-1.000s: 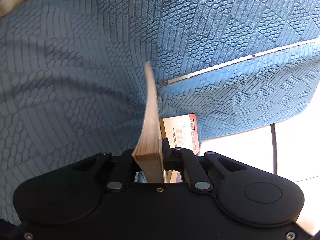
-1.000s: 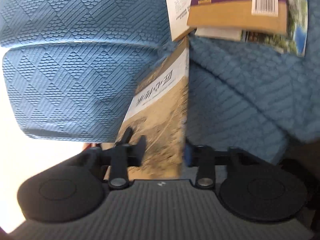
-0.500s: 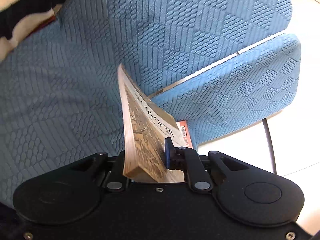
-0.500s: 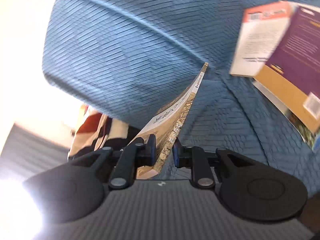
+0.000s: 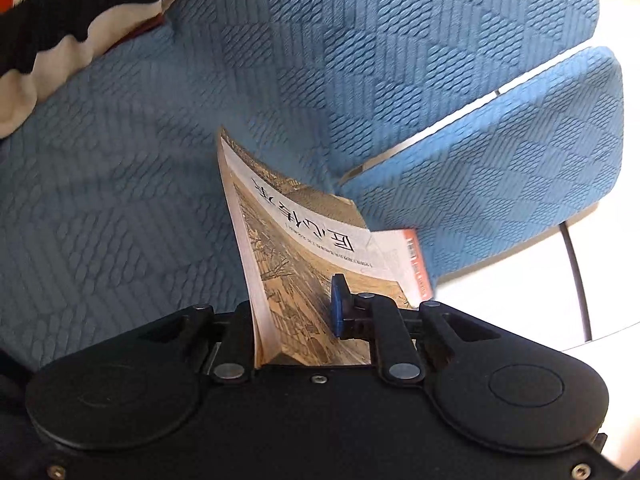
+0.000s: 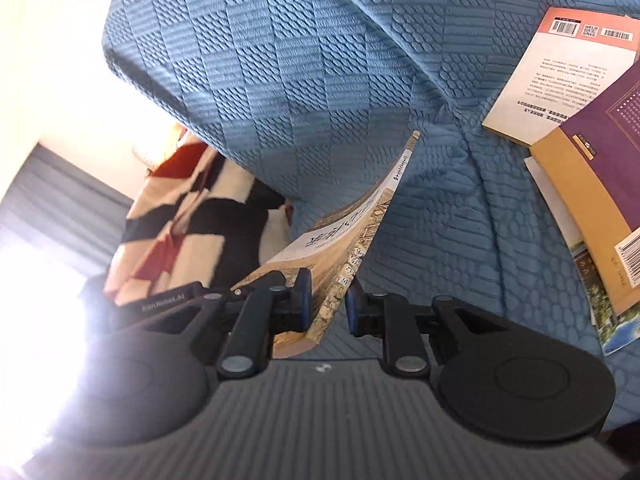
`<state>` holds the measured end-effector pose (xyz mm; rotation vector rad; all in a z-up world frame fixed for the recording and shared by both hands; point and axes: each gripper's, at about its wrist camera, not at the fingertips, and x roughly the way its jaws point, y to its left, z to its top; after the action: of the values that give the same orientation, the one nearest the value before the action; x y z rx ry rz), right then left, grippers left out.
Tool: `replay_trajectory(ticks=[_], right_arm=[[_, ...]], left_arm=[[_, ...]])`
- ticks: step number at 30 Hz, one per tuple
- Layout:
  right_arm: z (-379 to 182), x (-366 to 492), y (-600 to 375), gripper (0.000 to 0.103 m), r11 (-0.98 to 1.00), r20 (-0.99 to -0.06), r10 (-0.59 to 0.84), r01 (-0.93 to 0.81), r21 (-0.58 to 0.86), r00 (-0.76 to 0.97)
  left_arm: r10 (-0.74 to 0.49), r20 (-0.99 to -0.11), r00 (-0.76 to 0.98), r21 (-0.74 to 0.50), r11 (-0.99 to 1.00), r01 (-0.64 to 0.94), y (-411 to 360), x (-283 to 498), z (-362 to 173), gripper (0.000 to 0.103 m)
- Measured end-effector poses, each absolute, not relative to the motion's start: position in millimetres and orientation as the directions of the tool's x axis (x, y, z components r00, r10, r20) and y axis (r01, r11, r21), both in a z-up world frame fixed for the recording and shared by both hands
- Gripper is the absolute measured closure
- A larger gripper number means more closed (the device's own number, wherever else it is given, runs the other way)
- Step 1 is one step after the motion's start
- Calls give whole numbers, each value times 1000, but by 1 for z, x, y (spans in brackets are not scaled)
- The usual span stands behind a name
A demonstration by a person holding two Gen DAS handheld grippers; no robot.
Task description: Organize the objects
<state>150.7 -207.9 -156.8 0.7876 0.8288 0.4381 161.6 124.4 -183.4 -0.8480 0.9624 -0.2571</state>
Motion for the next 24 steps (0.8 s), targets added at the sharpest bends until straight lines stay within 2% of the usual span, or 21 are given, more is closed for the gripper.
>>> replay_trajectory(ticks=[8,20,24], right_arm=[[-176,147,-211,82,654,-503,627,-51,755,595],[-194,149,-214,81,693,-602,597,38,720,530],[-191,145,-226,80,656,-603,591,117,746,535]], left_arm=[[-542,-652,530,-714,674,-189,121,159,-203,85],[-502,-731,461,-648,723,-240,123,140,-211,79],[-478,-737,478,-635,732,-246,125,131,-203,65]])
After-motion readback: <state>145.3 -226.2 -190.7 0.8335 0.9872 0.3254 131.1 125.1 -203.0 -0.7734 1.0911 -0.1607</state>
